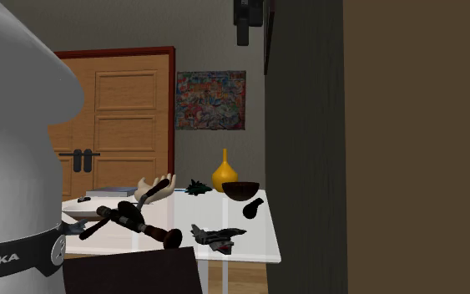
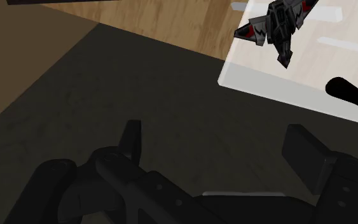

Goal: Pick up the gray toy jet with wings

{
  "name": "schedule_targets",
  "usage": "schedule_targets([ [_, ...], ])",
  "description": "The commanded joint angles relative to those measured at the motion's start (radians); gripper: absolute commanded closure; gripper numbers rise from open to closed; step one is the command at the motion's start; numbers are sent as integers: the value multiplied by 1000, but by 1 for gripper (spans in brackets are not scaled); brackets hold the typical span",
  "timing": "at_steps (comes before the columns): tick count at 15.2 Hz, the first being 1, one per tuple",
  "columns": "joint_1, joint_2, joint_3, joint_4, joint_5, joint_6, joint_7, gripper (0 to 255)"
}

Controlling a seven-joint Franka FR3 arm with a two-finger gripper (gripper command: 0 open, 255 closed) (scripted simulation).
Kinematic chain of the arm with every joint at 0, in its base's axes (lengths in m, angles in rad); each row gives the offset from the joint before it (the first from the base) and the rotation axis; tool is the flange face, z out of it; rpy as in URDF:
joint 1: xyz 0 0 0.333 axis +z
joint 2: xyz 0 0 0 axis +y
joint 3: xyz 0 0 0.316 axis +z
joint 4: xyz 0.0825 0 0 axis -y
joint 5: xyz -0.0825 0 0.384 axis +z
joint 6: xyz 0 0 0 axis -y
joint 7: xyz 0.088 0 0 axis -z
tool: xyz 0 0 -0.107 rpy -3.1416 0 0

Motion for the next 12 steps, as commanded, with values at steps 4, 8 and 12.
schedule_targets([
  [4, 17, 25, 48, -57, 27, 73, 40, 0],
  [8, 43, 77, 112, -118, 65, 175, 93, 0],
  [12, 70, 152, 176, -160, 101, 282, 144, 0],
])
